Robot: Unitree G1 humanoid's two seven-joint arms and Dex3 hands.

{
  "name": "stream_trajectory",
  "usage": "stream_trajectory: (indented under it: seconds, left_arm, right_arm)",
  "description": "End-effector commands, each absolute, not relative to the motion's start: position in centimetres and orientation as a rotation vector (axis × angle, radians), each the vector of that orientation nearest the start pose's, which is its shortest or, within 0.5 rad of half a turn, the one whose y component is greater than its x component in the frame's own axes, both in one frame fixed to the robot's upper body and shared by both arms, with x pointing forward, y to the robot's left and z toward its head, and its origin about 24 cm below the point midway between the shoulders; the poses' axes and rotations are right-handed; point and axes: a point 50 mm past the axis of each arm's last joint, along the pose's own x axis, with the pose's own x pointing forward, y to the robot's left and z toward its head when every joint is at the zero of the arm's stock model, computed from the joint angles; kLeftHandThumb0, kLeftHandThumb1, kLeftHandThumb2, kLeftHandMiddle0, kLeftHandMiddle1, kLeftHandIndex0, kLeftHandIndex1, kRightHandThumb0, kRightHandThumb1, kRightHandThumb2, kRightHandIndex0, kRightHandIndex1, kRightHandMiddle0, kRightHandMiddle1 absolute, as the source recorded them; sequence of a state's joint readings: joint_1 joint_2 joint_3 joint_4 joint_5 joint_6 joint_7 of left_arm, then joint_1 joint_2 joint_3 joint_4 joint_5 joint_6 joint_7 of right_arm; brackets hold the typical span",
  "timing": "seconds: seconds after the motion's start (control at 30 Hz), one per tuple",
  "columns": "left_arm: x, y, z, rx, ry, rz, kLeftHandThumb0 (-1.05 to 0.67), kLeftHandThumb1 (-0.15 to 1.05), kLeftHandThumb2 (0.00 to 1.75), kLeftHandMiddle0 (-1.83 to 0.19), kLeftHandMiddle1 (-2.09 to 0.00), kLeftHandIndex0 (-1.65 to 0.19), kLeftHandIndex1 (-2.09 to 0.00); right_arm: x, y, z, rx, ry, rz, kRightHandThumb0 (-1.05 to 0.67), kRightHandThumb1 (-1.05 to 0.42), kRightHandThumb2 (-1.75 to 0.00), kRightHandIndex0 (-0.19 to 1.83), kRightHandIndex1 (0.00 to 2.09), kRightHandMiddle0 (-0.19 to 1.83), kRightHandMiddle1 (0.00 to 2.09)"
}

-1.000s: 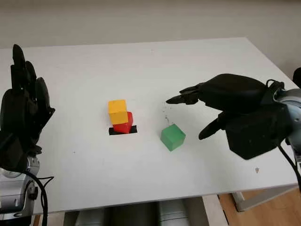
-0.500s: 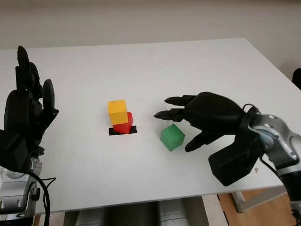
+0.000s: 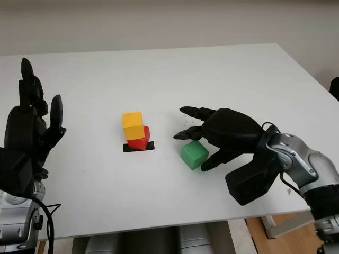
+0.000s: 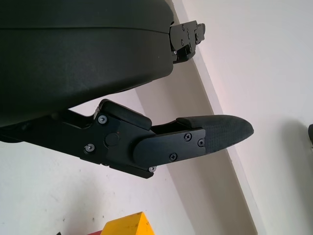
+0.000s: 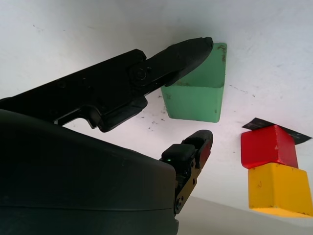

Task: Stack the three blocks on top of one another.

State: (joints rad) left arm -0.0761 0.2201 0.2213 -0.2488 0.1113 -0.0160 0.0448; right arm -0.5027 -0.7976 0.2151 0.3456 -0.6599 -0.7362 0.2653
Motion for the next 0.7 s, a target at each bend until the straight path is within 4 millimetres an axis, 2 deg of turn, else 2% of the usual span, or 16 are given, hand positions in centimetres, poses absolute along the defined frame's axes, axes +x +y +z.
stream_trajectory:
  seconds: [0.0, 0.33, 0.37, 0.5, 0.67]
  left_arm:
    - [25.07, 22.74, 13.98, 0.355, -0.374, 0.241, -0.77, 1.05, 0.61, 0.19, 0.0, 0.19, 0.0]
    - [25.06, 22.83, 13.95, 0.38, -0.367, 0.24, -0.8, 1.05, 0.6, 0.19, 0.0, 0.19, 0.0]
    - [25.07, 22.84, 13.91, 0.382, -0.367, 0.239, -0.8, 1.05, 0.61, 0.19, 0.0, 0.19, 0.0]
    - [25.09, 22.84, 13.83, 0.379, -0.368, 0.238, -0.8, 1.05, 0.6, 0.19, 0.0, 0.19, 0.0]
    - [25.08, 22.88, 13.88, 0.388, -0.365, 0.238, -0.8, 1.05, 0.6, 0.19, 0.0, 0.19, 0.0]
  right_arm:
    - [30.95, -20.37, 14.68, -1.559, -0.505, 0.709, -0.69, -0.92, -0.06, 0.08, 0.04, 0.58, 0.16]
    - [31.15, -20.54, 14.3, -1.61, -0.469, 0.717, -0.7, -0.91, -0.05, 0.12, 0.07, 0.62, 0.24]
    - [31.17, -20.55, 14.26, -1.613, -0.469, 0.716, -0.69, -0.91, -0.05, 0.13, 0.06, 0.61, 0.29]
    - [31.26, -20.56, 14.16, -1.612, -0.479, 0.71, -0.66, -0.92, -0.06, 0.18, 0.06, 0.39, 0.84]
    - [31.39, -20.58, 13.93, -1.627, -0.477, 0.706, -0.66, -0.91, -0.05, 0.21, 0.07, 0.36, 0.99]
